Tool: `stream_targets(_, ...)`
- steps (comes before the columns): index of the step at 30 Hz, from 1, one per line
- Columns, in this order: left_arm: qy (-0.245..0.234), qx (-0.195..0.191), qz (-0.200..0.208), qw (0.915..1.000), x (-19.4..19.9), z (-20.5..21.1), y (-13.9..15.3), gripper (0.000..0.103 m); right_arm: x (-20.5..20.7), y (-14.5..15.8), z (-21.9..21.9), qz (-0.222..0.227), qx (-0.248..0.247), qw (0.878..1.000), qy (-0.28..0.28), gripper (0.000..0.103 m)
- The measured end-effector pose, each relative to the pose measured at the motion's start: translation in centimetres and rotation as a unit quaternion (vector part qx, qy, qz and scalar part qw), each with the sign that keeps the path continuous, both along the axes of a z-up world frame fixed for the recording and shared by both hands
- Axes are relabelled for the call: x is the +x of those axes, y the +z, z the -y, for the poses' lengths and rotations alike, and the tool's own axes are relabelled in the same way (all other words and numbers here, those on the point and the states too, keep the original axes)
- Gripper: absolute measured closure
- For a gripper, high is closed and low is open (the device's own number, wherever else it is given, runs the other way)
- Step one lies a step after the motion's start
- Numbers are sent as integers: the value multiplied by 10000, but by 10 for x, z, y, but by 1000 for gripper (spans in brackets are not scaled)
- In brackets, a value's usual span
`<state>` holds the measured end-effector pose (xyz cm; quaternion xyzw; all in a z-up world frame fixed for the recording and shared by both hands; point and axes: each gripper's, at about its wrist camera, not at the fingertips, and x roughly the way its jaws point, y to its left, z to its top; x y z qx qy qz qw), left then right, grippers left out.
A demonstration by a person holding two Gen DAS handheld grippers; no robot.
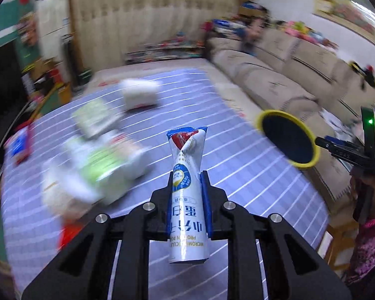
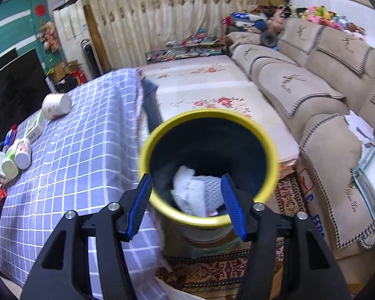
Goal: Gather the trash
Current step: 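Carry the white tube with the left gripper into the bin and release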
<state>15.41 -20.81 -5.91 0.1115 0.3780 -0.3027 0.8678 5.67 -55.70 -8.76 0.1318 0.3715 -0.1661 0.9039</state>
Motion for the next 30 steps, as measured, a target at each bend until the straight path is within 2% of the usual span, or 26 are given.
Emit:
stream_targets(4,-700,42,-55,9975,6,77,-4,84,-26,7,26,142,-14,9993,-331,46)
stream_targets(11,-1774,276,-257,9834,7,220,-25,84,-57,6,60,262,106,9968,-742,46)
stream_targets(14,-2014,407,-303,9782,7,267,-36,84,-65,6,69,254,126,9960,-843,46)
stream_targets(18,-2081,529,-509,9753,17,312,-55,81,-79,5,80,258,130,9944,-1016,46)
stream_targets(20,-2050,605,-592,9751,22,323,-66,72,-83,5,84,253,135,9938,-1072,45)
stream_targets(22,-2018,658,-646,9751,28,336,-77,59,-84,3,86,247,149,9936,-1088,45)
stream_targets(23,-1986,667,-663,9756,30,340,-82,49,-84,2,86,244,163,9937,-1084,45)
stream_targets(25,-1925,660,-650,9769,35,343,-87,45,-81,0,84,222,192,9940,-1056,45)
stream_targets(28,-1822,481,-643,9800,40,331,-77,45,-76,-4,81,198,250,9949,-961,45)
stream_targets(30,-1705,323,-489,9836,39,311,-61,35,-71,-6,77,175,273,9955,-886,45)
